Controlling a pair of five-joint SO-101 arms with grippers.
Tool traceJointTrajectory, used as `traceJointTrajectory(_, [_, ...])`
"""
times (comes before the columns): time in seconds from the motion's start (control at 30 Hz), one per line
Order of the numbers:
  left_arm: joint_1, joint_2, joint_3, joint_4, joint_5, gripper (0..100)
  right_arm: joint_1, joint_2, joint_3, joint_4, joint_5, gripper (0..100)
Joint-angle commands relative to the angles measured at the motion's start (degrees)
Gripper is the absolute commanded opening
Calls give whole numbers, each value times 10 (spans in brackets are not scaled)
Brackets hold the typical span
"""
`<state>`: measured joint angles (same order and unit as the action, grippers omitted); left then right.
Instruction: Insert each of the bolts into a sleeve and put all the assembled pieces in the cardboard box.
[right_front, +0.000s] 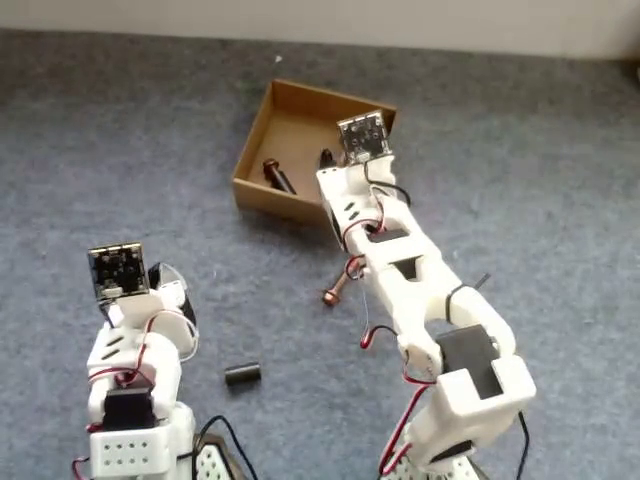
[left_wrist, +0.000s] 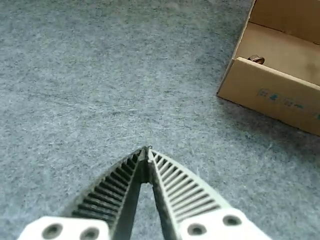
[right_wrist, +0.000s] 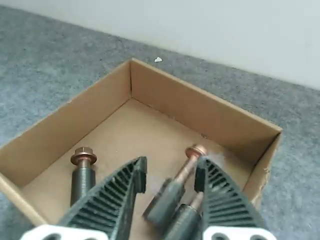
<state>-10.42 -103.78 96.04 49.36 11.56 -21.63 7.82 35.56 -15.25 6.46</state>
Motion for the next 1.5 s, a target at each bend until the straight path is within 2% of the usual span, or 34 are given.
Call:
traceJointTrajectory(0.0, [-6, 0, 11, -12, -6, 17, 0, -51, -20, 14, 4, 148])
traceJointTrajectory(0.13, [-16, 0, 11, -13, -6, 17, -27, -148, 20, 109, 4, 148])
traceJointTrajectory(0.4, [-63, -1, 11, -17, -6, 21, -93, -326, 40, 422, 4, 148])
traceJointTrajectory(0.63, [-120, -1, 11, -60, -6, 21, -191, -366, 40, 603, 9, 149])
traceJointTrajectory(0.73, [-121, -1, 11, -60, -6, 21, -248, -355, 41, 655, 48, 150])
traceJointTrajectory(1.03, [-127, -1, 11, -61, -6, 21, -392, -282, 39, 691, 57, 152])
traceJointTrajectory(1.13, [-160, -1, 11, -76, -6, 21, -426, -253, 38, 690, 57, 152])
traceJointTrajectory(1.47, [-238, -1, 11, -103, -6, 21, -448, -206, 38, 650, 57, 152])
